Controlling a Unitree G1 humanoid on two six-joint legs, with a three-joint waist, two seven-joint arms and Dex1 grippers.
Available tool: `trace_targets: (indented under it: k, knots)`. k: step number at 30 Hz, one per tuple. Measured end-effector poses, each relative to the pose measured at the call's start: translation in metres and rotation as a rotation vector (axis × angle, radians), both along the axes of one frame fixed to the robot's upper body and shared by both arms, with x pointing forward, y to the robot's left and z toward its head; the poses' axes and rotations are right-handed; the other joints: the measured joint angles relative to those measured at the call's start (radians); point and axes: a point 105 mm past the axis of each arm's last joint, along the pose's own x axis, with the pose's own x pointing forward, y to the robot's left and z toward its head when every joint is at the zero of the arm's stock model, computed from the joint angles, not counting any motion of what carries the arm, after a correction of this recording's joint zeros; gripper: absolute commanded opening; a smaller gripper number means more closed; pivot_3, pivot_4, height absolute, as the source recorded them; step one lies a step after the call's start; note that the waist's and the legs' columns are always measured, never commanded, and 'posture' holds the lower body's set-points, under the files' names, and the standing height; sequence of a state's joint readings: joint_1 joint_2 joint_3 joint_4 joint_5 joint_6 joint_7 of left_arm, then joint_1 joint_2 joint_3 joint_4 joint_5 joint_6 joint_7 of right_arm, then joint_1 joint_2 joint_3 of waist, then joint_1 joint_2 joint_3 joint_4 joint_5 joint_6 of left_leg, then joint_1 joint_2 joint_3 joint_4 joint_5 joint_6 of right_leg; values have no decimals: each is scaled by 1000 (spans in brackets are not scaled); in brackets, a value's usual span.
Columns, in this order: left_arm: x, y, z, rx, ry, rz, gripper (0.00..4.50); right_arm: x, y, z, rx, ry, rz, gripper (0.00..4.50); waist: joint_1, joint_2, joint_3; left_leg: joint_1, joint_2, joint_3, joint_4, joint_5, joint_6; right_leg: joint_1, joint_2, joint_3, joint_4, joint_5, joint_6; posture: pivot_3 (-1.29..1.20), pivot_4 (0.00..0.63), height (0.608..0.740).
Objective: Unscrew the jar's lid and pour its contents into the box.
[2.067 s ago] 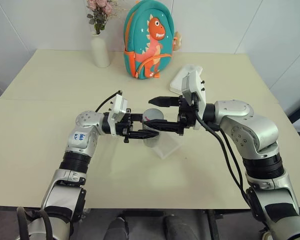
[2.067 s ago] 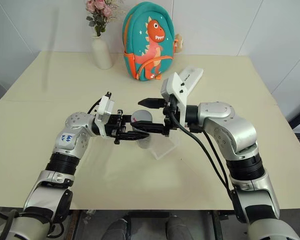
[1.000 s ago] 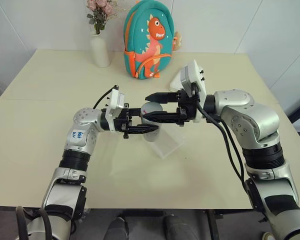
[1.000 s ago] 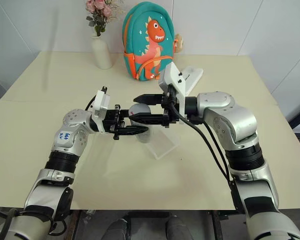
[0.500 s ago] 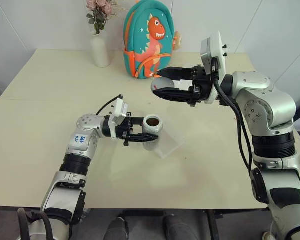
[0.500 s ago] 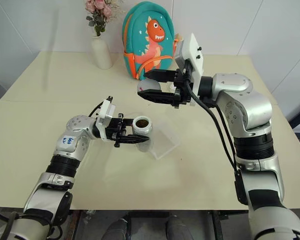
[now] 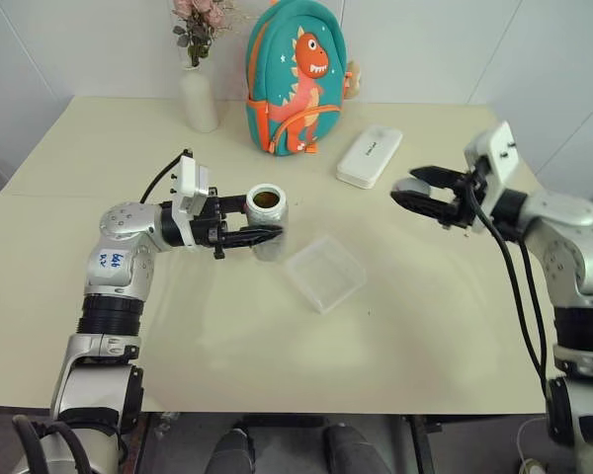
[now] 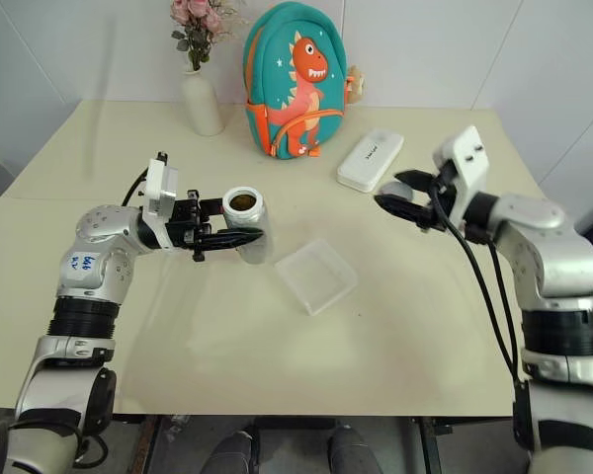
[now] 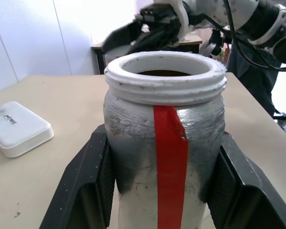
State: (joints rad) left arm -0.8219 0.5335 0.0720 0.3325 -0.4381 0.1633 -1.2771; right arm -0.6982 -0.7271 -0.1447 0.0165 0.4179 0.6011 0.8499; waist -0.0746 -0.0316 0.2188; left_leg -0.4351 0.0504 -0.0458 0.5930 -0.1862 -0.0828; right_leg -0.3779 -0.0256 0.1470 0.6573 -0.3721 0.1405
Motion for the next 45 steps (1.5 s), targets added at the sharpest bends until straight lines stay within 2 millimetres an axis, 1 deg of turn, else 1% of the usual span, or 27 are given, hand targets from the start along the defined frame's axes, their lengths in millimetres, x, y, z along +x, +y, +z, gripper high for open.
trace_targets:
  k: [2,4,5,7,8,9,11,14,19,21,22,25,26,29,31,34,35,37,40,42,45]
  knots:
    - [2,10,3,4,-4,36,2055,-4,-16,-22,2,52,-83,2520,2,0,0,0,0,0,0,0,0,0,0,0,0,0,0,0,150,740]
    - [6,18,5,-10,1,67,2055,-12,-31,-52,6,113,-172,2520,9,0,0,0,0,0,0,0,0,0,0,0,0,0,0,0,150,740]
    - [7,21,5,-16,4,79,2055,-16,-36,-70,11,158,-209,2520,11,0,0,0,0,0,1,0,0,0,0,0,0,0,0,0,150,740]
    - [9,24,4,-22,12,88,2055,-25,-41,-101,45,226,-271,2520,15,0,0,0,0,0,1,0,0,1,0,0,1,0,0,0,150,740]
    - [10,24,3,-23,15,91,2055,-27,-42,-113,68,251,-293,2520,15,0,0,0,-1,0,2,0,0,0,0,1,1,0,0,0,150,740]
    - [11,25,3,-24,16,92,2055,-28,-41,-120,88,262,-311,2520,14,0,0,0,-1,0,2,0,0,1,0,1,2,0,1,0,150,740]
    - [13,24,3,-22,15,91,2055,-28,-41,-124,106,254,-340,2520,14,0,0,0,-1,0,2,2,1,1,0,1,2,1,2,0,150,740]
    - [16,22,3,-22,13,83,2055,-25,-41,-124,129,220,-372,2520,17,0,0,1,-1,0,2,3,1,1,0,1,2,2,2,0,150,740]
    - [17,19,4,-18,11,69,2055,-25,-43,-133,157,230,-406,2520,18,0,0,1,-1,0,1,3,1,1,0,1,2,1,2,0,150,740]
    - [17,18,1,-15,20,59,2055,-26,-43,-134,163,221,-410,3239,18,0,0,1,-1,0,1,3,1,1,0,1,2,1,2,0,150,740]
    - [17,17,0,-13,23,53,2055,-27,-44,-135,163,221,-413,3436,18,0,0,1,-1,0,1,3,1,1,0,1,1,1,2,0,150,740]
    - [17,16,-2,-4,24,42,2055,-31,-45,-140,160,228,-415,4417,20,0,0,1,-1,0,1,3,1,1,0,1,2,1,2,0,150,740]
    - [17,15,-2,-4,25,40,2055,-33,-46,-141,157,228,-412,4463,19,0,0,1,-1,0,1,3,1,1,0,1,2,1,2,0,150,740]
    - [20,16,-2,-3,33,42,2055,-37,-46,-137,138,204,-382,4463,18,0,0,1,-2,0,1,3,1,1,0,1,2,1,2,0,150,740]
    - [20,15,-1,5,28,38,2055,-41,-45,-131,125,180,-350,4463,19,0,0,1,-2,0,1,3,1,1,0,1,2,1,2,0,150,740]
    - [22,14,1,15,19,28,2055,-52,-41,-118,106,127,-260,4463,21,0,0,0,-2,0,1,3,1,1,0,1,1,1,3,0,150,740]
    - [23,13,1,21,15,26,2055,-56,-41,-112,96,104,-234,4463,21,0,0,0,-2,0,1,3,1,1,0,1,1,1,3,0,150,740]
    - [25,12,3,36,-4,22,2055,-62,-44,-94,90,46,-183,4463,21,0,0,0,-2,0,2,3,1,1,0,1,1,2,3,0,150,740]
    - [29,7,5,90,-51,5,2055,-78,-43,-62,90,-38,-37,4463,22,0,0,1,-2,0,2,3,2,3,0,1,1,2,3,0,150,740]
    - [33,2,5,115,-70,-5,2055,-87,-42,-50,77,-64,42,4463,22,0,0,1,-2,0,2,3,2,3,0,1,1,2,3,0,150,740]
    - [36,-6,5,154,-112,-24,2055,-100,-39,-40,102,-84,156,4463,22,0,0,0,-2,0,3,3,2,3,0,1,0,2,4,0,150,740]
